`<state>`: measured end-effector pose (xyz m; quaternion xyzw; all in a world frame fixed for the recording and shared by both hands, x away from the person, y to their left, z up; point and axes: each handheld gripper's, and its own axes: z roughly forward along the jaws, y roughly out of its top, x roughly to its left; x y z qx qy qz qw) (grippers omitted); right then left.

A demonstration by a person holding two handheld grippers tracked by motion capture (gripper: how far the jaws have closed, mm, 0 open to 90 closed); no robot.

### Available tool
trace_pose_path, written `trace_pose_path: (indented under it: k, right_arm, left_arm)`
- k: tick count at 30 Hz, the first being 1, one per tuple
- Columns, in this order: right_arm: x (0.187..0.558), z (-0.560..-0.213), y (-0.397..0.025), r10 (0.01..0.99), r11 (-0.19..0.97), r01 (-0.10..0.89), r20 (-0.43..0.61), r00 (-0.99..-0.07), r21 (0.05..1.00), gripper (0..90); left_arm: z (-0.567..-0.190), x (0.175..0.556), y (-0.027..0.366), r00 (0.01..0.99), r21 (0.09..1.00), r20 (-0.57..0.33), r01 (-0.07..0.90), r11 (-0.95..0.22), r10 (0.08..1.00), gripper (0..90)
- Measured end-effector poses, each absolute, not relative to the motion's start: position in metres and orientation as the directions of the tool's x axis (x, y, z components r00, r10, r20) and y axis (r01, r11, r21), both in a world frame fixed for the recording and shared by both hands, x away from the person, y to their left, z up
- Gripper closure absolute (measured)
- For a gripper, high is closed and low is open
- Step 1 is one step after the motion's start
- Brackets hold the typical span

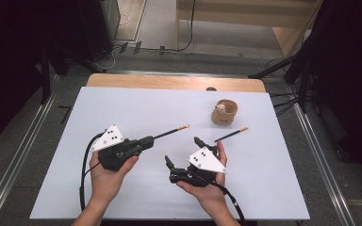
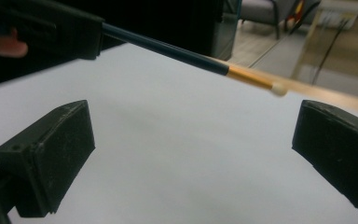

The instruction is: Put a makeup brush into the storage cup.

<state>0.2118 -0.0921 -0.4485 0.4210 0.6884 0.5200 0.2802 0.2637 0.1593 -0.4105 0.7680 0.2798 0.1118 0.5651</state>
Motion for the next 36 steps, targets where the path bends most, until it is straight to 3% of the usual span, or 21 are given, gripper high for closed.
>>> trace_pose_path:
  k: [3,4,9,13,17,25,30,36]
  right_arm:
    - [0.212,-0.446,-0.096,0.854,-0.011,0.336,0.184,-0.487,0.942,0.0]
    - [0.213,-0.445,-0.098,0.828,-0.092,0.37,0.278,-0.487,0.924,0.0]
    - [0.212,-0.445,-0.1,0.787,-0.229,0.416,0.419,-0.454,0.88,1.0]
    - [0.216,-0.449,-0.11,0.71,-0.383,0.482,0.585,-0.392,0.788,4.9]
    - [0.221,-0.455,-0.12,0.636,-0.472,0.517,0.682,-0.361,0.714,9.5]
    - [0.225,-0.457,-0.134,0.513,-0.608,0.516,0.794,-0.325,0.604,25.1]
    - [0.23,-0.464,-0.137,0.501,-0.625,0.543,0.821,-0.273,0.561,38.9]
    - [0.233,-0.469,-0.14,0.441,-0.643,0.567,0.854,-0.276,0.515,48.6]
  left_arm:
    - [-0.411,0.262,0.159,0.819,0.938,-0.144,0.291,-0.186,0.555,86.5]
    - [-0.412,0.262,0.159,0.822,0.941,-0.146,0.287,-0.178,0.55,86.5]
    - [-0.415,0.258,0.154,0.827,0.953,-0.129,0.256,-0.163,0.548,86.5]
    - [-0.417,0.253,0.149,0.837,0.962,-0.125,0.234,-0.142,0.532,86.5]
    - [-0.421,0.249,0.142,0.846,0.969,-0.109,0.209,-0.136,0.522,86.5]
    - [-0.43,0.242,0.129,0.864,0.971,-0.101,0.193,-0.14,0.493,86.5]
    - [-0.432,0.239,0.124,0.873,0.97,-0.089,0.185,-0.156,0.48,86.5]
    - [-0.435,0.238,0.12,0.877,0.967,-0.091,0.192,-0.17,0.473,86.5]
